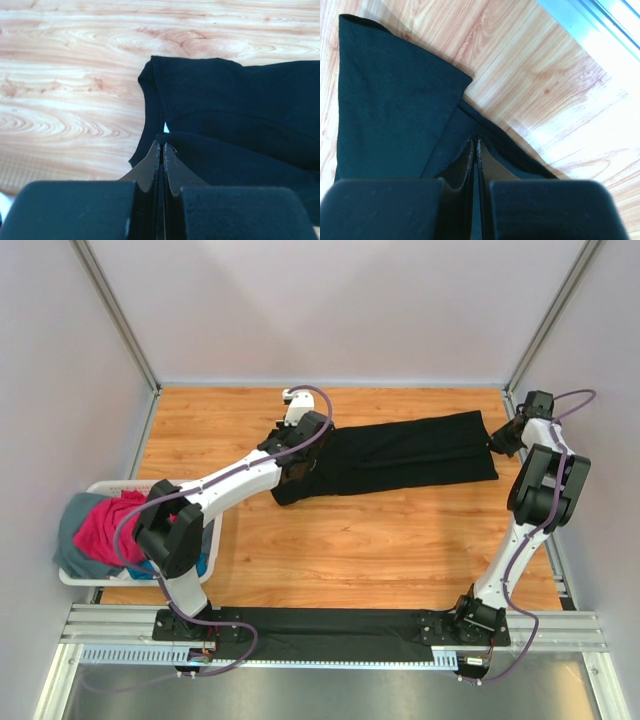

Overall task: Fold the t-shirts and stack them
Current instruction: Fold the tshirt

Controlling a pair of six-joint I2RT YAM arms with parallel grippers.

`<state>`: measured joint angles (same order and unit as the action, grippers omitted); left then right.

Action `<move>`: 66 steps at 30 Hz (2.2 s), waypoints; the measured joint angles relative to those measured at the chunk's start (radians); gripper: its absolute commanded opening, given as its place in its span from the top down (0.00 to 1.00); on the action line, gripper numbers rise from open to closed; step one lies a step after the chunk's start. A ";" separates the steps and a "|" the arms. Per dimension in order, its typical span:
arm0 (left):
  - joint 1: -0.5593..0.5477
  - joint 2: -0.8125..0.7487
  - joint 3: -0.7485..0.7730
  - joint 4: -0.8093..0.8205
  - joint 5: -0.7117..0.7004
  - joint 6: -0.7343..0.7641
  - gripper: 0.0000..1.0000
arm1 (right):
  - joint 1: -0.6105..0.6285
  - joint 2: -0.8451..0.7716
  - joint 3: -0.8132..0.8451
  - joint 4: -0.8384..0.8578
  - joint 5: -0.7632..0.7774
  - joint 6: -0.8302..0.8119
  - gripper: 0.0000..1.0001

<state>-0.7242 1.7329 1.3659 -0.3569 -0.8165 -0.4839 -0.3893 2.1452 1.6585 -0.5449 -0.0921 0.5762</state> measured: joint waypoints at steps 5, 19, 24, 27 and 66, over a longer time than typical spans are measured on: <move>0.008 0.053 0.021 0.047 -0.005 0.050 1.00 | 0.006 0.027 0.026 0.001 0.000 0.001 1.00; 0.021 0.140 0.051 0.259 -0.002 0.281 1.00 | 0.020 0.049 0.038 0.012 0.000 0.025 1.00; 0.026 0.177 0.090 0.334 0.011 0.348 1.00 | 0.021 0.049 0.038 0.013 0.001 0.032 1.00; 0.033 0.196 0.101 0.367 0.019 0.366 1.00 | 0.021 0.053 0.041 0.013 0.001 0.034 1.00; 0.084 0.375 0.334 0.187 0.057 0.269 0.06 | 0.029 0.092 0.153 -0.072 -0.013 0.031 0.30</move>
<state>-0.6403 2.1082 1.6997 -0.1703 -0.7597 -0.2146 -0.3603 2.2372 1.8114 -0.6174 -0.1055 0.6067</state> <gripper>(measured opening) 0.892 0.657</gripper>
